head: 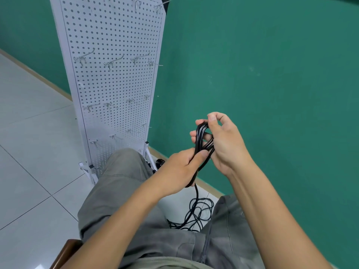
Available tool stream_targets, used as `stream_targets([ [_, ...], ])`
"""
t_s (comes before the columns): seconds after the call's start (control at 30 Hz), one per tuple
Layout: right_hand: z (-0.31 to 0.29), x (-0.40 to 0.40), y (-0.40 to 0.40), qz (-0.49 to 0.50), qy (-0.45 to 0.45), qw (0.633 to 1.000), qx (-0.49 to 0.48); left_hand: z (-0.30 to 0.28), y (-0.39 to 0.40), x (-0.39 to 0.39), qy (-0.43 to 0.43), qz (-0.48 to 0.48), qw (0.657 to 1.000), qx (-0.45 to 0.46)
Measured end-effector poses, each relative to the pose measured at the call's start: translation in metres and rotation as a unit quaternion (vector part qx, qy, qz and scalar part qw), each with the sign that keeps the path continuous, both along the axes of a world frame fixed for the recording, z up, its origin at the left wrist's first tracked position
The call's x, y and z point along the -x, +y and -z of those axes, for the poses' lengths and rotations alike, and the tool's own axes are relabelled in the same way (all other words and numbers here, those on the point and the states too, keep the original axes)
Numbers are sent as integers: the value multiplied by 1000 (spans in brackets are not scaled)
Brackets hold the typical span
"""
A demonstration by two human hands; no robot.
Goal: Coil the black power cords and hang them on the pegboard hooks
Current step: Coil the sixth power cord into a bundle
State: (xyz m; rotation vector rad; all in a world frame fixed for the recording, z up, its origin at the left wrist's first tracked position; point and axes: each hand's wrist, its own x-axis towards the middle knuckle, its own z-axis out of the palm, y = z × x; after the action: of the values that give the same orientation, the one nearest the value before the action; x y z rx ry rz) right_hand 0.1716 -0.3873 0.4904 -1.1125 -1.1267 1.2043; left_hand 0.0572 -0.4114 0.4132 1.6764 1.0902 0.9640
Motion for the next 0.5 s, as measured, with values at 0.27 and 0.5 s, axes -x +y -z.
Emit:
stream_targets([
  [0.27,11,6,3,-30,-10,999,13,1,10,26,98,82,992,21],
  [0.5,0,5,10,-82,71,994,33,-2,7,25,-66,98,993,22],
])
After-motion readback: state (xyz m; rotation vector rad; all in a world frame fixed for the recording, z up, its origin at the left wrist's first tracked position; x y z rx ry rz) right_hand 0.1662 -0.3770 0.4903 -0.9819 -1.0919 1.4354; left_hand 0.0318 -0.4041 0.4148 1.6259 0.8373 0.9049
